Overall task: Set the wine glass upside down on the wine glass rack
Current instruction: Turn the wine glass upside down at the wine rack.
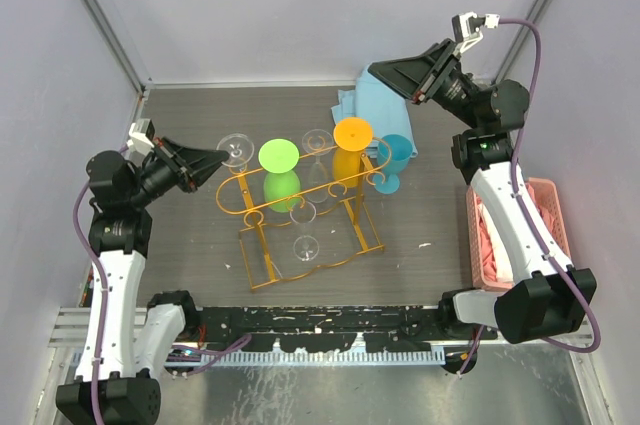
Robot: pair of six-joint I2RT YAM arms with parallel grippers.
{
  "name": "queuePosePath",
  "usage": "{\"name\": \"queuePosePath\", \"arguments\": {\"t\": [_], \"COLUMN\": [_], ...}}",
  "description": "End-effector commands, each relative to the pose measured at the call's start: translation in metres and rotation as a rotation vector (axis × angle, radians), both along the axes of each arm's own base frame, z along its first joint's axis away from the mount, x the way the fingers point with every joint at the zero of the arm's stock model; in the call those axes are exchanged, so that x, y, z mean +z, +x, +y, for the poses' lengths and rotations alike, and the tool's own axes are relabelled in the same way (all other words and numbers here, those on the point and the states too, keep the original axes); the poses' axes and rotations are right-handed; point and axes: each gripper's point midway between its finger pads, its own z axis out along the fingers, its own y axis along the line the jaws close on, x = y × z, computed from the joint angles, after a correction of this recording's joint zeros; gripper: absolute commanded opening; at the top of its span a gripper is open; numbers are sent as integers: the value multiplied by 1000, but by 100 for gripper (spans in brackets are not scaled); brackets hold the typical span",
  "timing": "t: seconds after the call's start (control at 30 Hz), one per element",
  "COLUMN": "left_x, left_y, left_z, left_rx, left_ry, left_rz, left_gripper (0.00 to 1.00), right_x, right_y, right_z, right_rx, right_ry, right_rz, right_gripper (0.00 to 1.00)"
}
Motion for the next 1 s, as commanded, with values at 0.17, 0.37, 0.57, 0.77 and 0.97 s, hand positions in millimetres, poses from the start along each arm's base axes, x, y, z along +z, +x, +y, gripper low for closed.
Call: {"name": "queuePosePath", "arguments": {"t": [0.17, 0.37, 0.57, 0.77, 0.97], "left_x": [31, 31, 35, 33, 32], "left_y": [-16, -18, -21, -23, -25], "left_z": [-5, -6, -6, -5, -5], "left_rx": [-29, -31, -22, -12, -14], "left_ry": [28, 33, 45, 51, 49], "left_rz": [-125, -125, -140, -133, -130], "left_gripper": [0, 0, 0, 0, 0], "right_x": [14, 10, 9, 9, 8], "right_y": [-10, -8, -6, -5, -5], "right_z": [0, 2, 4, 6, 9], "right_rx": [-20, -18, -17, -14, -14], "right_ry": [6, -1, -2, -4, -9], "right_rz": [-67, -58, -52, -47, -44], "right_gripper": [47, 48, 48, 48, 48]}}
